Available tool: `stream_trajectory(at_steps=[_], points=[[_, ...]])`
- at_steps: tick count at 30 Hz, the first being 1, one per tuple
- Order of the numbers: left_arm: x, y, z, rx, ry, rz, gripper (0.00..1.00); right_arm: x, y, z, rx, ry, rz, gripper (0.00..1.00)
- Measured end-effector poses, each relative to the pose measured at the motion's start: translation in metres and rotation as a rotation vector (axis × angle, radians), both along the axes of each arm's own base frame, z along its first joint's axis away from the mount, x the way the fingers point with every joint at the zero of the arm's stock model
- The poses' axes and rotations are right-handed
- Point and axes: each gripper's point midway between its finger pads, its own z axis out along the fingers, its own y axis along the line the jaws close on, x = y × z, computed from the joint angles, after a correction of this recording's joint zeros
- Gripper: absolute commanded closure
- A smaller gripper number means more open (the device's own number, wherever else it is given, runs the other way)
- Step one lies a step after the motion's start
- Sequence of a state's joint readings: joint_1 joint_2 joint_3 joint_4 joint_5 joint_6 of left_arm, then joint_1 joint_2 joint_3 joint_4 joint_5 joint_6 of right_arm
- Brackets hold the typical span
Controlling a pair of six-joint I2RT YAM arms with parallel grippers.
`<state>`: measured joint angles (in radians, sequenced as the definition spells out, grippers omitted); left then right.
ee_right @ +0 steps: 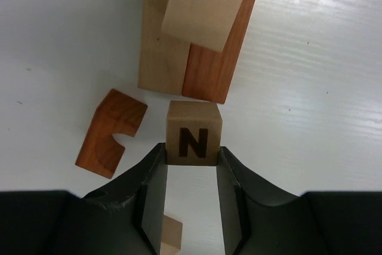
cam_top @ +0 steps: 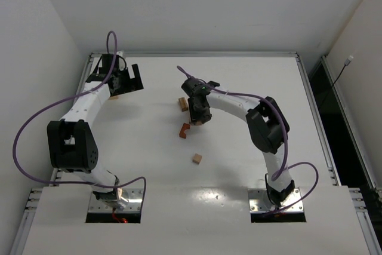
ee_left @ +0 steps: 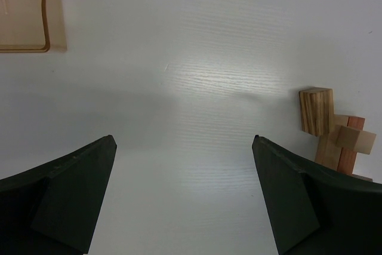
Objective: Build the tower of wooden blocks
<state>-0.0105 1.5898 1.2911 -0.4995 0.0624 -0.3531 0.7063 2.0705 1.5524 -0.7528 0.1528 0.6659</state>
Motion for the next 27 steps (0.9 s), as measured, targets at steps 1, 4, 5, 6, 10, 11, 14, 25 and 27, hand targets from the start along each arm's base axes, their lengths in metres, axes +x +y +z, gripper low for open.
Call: stream_trajectory(at_steps=[1,4,5,6,10,11,14,25,27], points=[[0.000,0.000,0.000,0.000,0.001,0.000,0.03,0.003,0.000,0.001,0.002,-0.001,-0.007,1.00],[0.000,0.000,-0.004,0.000,0.009,0.000,0.03,0.012,0.003,0.008,0.019,-0.013,-0.030,1.00],[0.001,0.000,-0.006,0.000,0.014,0.000,0.03,0.016,0.004,0.011,0.028,-0.020,-0.034,1.00],[0.001,0.000,-0.007,0.000,0.018,0.000,0.03,0.019,0.006,0.012,0.034,-0.026,-0.038,1.00],[0.001,0.000,-0.011,0.001,0.028,0.000,0.03,0.025,0.006,0.012,0.041,-0.027,-0.050,1.00],[0.001,0.000,-0.012,0.001,0.030,0.000,0.03,0.026,0.006,0.010,0.039,-0.024,-0.052,1.00],[0.001,0.000,-0.013,0.001,0.032,0.000,0.03,0.027,0.007,0.002,0.032,-0.010,-0.055,1.00],[0.001,0.000,-0.013,0.000,0.033,0.000,0.03,0.034,0.011,-0.006,0.043,0.011,-0.060,1.00],[0.001,0.000,-0.013,0.000,0.033,0.000,0.03,0.036,0.010,-0.006,0.043,0.011,-0.065,1.00]])
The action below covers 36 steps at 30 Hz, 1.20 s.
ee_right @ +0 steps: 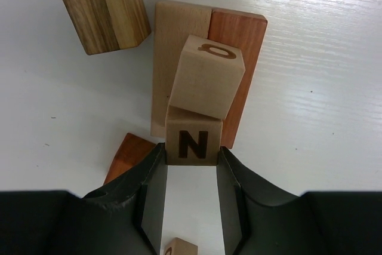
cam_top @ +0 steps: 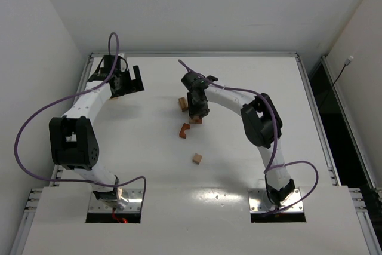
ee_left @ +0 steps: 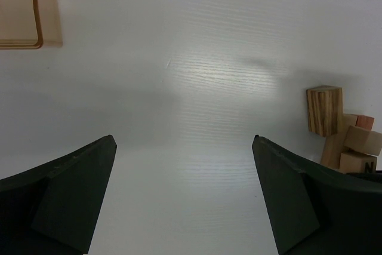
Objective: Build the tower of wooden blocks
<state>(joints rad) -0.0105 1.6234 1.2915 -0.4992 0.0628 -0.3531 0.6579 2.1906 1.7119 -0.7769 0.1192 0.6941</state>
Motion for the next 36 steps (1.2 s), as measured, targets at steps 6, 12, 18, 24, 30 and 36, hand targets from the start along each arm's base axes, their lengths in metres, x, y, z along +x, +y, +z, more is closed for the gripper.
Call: stream_trajectory(at_steps=[6,12,18,24,30,36], points=[[0.000,0.000,0.000,0.000,0.000,0.000,0.03,0.001,0.000,0.000,0.001,0.000,-0.002,0.99],[0.000,0.000,-0.002,0.000,0.006,0.000,0.03,0.000,0.003,0.000,0.017,0.007,0.003,0.63],[0.001,0.000,-0.008,0.000,0.021,0.000,0.03,-0.003,0.008,-0.002,0.045,0.022,0.020,0.37],[0.001,0.000,-0.008,0.000,0.021,-0.001,0.03,-0.007,0.007,-0.009,0.048,0.030,0.035,0.32],[-0.002,-0.005,-0.008,-0.033,0.012,-0.039,0.03,-0.028,-0.013,-0.011,0.002,0.008,0.095,0.31],[-0.024,-0.021,-0.010,-0.044,0.009,-0.095,0.03,-0.040,-0.016,0.082,0.047,-0.261,0.271,0.09]])
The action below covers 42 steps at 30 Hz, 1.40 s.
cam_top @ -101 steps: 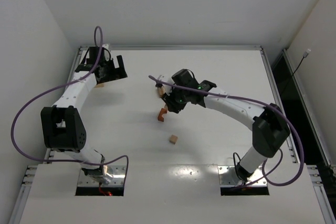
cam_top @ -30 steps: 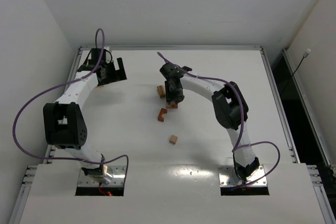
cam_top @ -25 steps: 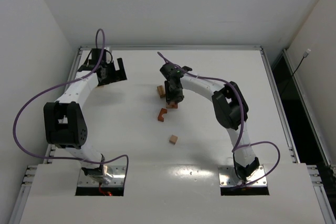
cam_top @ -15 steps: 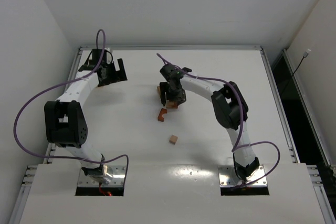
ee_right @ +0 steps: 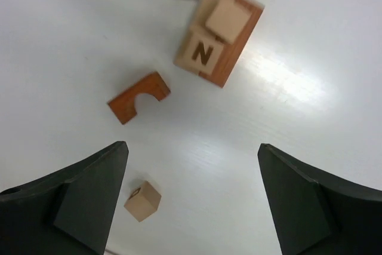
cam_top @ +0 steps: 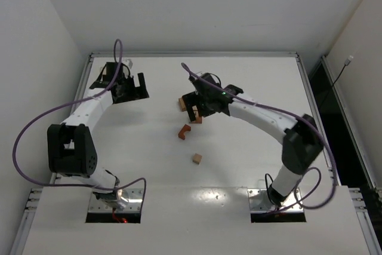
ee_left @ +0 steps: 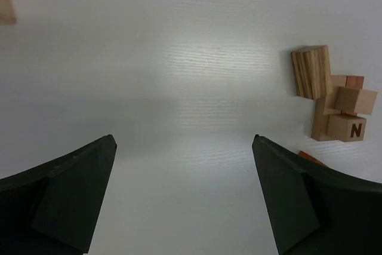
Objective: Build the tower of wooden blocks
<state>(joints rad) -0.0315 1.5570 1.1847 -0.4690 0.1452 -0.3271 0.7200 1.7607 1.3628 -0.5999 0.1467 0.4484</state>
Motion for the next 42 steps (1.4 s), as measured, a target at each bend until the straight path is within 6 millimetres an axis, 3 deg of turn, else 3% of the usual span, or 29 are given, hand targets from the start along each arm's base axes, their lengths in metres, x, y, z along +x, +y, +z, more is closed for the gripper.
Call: stream_trajectory(at_steps=[3,5,8,11,14,17,20,24,27,36,38,42], points=[[-0.010,-0.028,0.004,0.024,-0.022,-0.057,0.03,0.007,-0.002,0.066,0.053,-0.198,0.052,0.07],[-0.016,-0.058,0.009,0.044,-0.043,-0.116,0.03,0.017,-0.014,0.098,0.054,-0.309,0.043,0.06],[-0.024,-0.099,0.012,0.088,-0.059,-0.189,0.03,0.033,-0.041,0.115,0.002,-0.397,0.007,0.06],[-0.016,-0.139,0.019,0.128,-0.079,-0.230,0.03,0.042,-0.073,0.099,-0.090,-0.390,-0.026,0.09],[0.003,-0.161,0.012,0.160,-0.060,-0.217,0.04,0.044,-0.101,0.080,-0.154,-0.347,-0.054,0.09],[0.022,-0.168,-0.012,0.191,-0.010,-0.182,0.10,0.049,-0.123,0.074,-0.181,-0.330,-0.091,0.10],[0.026,-0.168,-0.045,0.227,0.067,-0.166,0.14,0.056,-0.139,0.074,-0.188,-0.328,-0.128,0.11],[0.015,-0.164,-0.075,0.257,0.162,-0.166,0.16,0.059,-0.147,0.073,-0.174,-0.317,-0.144,0.13],[0.012,-0.166,-0.084,0.248,0.190,-0.173,0.17,0.060,-0.151,0.072,-0.161,-0.308,-0.154,0.13],[0.035,-0.189,-0.063,0.156,0.138,-0.180,0.22,0.063,-0.155,0.063,-0.119,-0.269,-0.165,0.14],[0.039,-0.192,-0.062,0.145,0.136,-0.177,0.22,0.062,-0.155,0.062,-0.109,-0.262,-0.166,0.15],[0.040,-0.194,-0.074,0.143,0.158,-0.168,0.31,0.063,-0.156,0.061,-0.094,-0.255,-0.167,0.15]])
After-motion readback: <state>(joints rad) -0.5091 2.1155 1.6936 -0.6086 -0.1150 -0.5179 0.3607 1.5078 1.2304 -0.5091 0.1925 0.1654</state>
